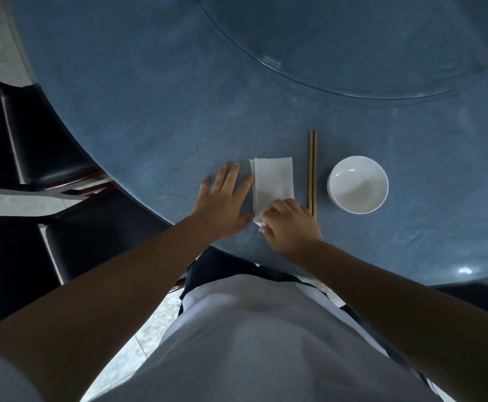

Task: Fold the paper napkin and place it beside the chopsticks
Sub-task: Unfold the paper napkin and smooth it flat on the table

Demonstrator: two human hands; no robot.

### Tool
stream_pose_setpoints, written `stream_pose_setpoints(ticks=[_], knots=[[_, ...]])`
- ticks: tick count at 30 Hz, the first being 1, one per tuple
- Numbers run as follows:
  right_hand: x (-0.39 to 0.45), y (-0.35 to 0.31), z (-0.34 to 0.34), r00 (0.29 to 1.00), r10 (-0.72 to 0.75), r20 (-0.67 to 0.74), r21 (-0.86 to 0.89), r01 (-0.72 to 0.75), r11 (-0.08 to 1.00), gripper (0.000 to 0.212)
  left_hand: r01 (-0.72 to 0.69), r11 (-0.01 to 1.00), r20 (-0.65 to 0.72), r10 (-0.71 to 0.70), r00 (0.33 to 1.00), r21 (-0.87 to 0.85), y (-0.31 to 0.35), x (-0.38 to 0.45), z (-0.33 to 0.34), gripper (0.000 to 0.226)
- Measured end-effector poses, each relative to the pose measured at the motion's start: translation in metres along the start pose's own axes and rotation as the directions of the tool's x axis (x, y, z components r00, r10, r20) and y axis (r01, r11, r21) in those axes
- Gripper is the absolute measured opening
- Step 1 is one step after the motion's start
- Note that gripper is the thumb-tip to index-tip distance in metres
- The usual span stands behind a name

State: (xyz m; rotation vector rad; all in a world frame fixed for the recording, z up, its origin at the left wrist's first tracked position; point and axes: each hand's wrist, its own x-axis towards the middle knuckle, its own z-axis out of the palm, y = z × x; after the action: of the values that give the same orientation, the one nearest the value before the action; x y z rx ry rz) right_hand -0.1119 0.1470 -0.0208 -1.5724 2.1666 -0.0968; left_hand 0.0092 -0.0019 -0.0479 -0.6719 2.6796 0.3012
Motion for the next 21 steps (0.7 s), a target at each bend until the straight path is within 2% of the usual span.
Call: stream_pose_setpoints(ticks=[12, 17, 19, 21], knots=[[-0.004, 0.007, -0.008, 0.996, 0.087, 0.011, 0.33, -0.085, 0.94, 0.024, -0.008, 1.0, -0.02, 0.008, 1.0, -0.03, -0.002, 0.0, 0.001, 0.087], [-0.009, 0.007, -0.013, 0.939, 0.343, -0.037, 0.568, -0.262, 0.78, 0.018, 0.001, 0.998, -0.011, -0.002, 1.0, -0.07, 0.0, -0.001, -0.001, 0.09], [-0.011, 0.008, -0.018, 0.909, 0.416, -0.035, 0.656, -0.293, 0.695, 0.015, -0.002, 0.99, 0.002, 0.003, 1.0, -0.142, 0.002, -0.002, -0.006, 0.093], [-0.012, 0.01, -0.025, 0.904, 0.428, -0.018, 0.738, -0.277, 0.616, 0.014, -0.027, 0.962, -0.026, 0.021, 0.999, -0.273, 0.006, -0.001, -0.014, 0.094]])
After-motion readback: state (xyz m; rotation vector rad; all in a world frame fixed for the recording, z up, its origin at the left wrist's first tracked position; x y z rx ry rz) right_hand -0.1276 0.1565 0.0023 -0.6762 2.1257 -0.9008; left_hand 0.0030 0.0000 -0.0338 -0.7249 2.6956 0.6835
